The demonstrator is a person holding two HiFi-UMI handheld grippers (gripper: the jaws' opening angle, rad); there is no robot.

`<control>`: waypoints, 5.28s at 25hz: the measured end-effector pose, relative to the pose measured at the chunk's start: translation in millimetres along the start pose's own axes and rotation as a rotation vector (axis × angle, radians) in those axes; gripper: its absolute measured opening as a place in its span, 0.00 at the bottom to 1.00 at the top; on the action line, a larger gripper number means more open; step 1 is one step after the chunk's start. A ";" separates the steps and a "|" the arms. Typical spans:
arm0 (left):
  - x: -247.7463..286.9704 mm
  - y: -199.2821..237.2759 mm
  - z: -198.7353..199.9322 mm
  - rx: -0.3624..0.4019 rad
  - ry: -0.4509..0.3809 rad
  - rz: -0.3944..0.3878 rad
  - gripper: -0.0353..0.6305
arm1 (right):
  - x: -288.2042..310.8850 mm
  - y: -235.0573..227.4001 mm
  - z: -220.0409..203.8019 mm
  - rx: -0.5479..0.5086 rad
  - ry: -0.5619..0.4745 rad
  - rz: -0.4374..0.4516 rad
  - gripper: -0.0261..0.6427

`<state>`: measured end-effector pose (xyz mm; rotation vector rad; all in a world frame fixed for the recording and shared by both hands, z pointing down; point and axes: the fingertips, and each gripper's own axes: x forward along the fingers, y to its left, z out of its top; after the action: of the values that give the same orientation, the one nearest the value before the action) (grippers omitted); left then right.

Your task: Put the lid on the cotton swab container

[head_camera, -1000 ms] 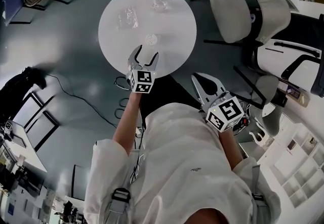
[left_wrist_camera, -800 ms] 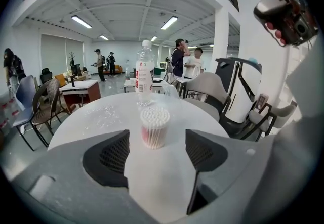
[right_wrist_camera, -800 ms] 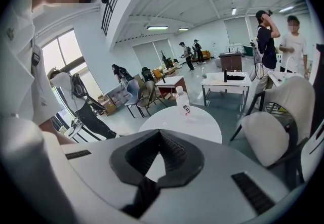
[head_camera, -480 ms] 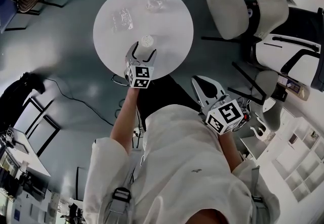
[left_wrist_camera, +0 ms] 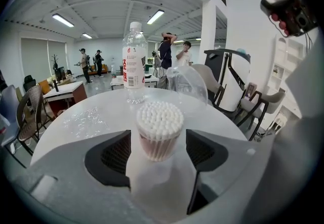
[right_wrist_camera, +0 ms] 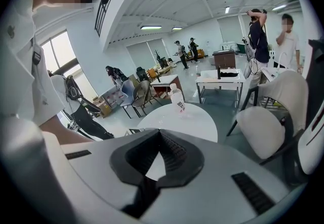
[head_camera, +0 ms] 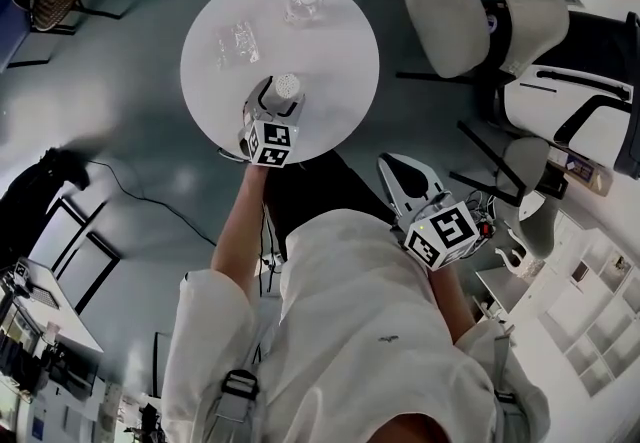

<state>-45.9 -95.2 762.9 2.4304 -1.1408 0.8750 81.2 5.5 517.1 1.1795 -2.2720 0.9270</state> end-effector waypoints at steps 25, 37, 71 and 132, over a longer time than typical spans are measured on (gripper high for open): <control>4.3 2.8 9.0 0.036 0.009 -0.016 0.45 | -2.1 -8.9 9.2 0.013 -0.021 -0.027 0.05; -40.2 -17.7 57.6 0.018 -0.029 -0.048 0.44 | -9.5 -3.9 36.3 -0.035 -0.086 0.019 0.05; -176.6 -82.6 160.2 0.156 -0.012 -0.032 0.44 | 39.8 57.8 47.9 0.321 -0.012 0.518 0.58; -206.8 -100.8 197.3 0.338 -0.048 0.050 0.44 | 38.4 85.5 57.6 0.679 -0.041 0.736 0.63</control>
<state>7.7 -12.6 476.3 2.7130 -1.1543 1.1099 -14.3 -21.4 469.7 0.5261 -2.5367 2.0758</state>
